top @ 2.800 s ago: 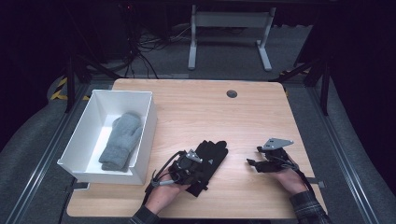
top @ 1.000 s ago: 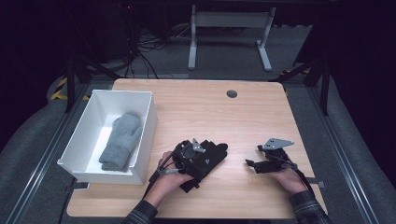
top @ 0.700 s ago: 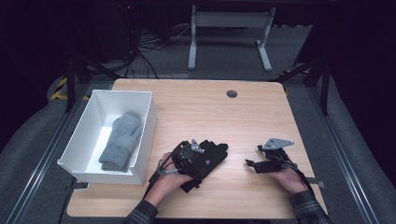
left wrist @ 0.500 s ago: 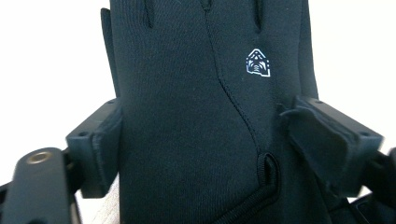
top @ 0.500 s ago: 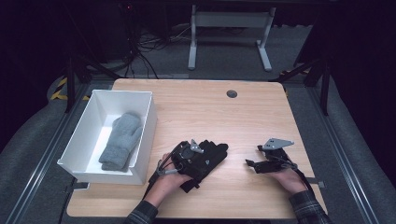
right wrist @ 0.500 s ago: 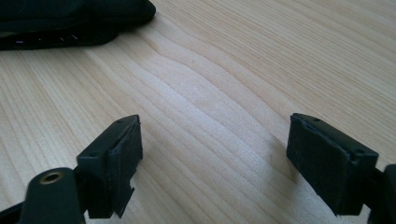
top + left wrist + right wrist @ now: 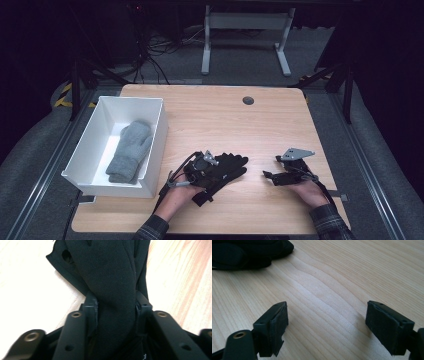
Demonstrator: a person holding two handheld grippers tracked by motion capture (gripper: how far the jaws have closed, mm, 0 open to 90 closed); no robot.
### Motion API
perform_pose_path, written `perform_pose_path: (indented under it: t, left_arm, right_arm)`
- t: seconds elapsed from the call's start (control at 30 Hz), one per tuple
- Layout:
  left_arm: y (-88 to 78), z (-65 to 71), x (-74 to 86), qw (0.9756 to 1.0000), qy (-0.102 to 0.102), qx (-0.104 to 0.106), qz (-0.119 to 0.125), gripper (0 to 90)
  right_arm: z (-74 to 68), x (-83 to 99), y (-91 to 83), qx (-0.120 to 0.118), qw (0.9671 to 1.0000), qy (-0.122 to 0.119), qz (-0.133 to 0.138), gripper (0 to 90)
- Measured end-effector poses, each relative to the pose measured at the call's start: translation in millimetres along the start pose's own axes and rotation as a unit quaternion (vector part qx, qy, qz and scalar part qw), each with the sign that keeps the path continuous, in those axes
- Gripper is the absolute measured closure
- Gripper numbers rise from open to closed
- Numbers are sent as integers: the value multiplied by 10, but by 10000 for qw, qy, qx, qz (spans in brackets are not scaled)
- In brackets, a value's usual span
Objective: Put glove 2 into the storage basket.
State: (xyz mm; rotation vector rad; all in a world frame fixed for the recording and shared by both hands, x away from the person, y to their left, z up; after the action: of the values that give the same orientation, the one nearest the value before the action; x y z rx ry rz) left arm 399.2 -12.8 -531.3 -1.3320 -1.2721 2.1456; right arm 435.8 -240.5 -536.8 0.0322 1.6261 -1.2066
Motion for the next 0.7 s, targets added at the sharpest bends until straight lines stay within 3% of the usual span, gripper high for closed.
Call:
perform_pose_path:
  t: [0.27, 0.7]
  left_arm:
    - [-50, 4, -22, 9990, -339, 287, -52, 681]
    - [-336, 130, -173, 9976, -465, 476, 173, 682]
  right_arm:
    - [0, 1, -2, 4, 10000, 4, -13, 190]
    - [10, 5, 2, 35, 10000, 28, -34, 168]
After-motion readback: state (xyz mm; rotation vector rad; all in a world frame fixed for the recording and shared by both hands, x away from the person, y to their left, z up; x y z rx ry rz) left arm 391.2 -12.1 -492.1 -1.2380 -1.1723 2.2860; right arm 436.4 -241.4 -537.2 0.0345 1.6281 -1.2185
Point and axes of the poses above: each handheld gripper's, and its own axes: y roughly forward along the jaws, x roughly out of its underside, z roughly to its right, the point moved 10 cm from there along y, roughly forward along the jaws, and after that the axes turned 3 degrees about -y, right-handed, at the moved point
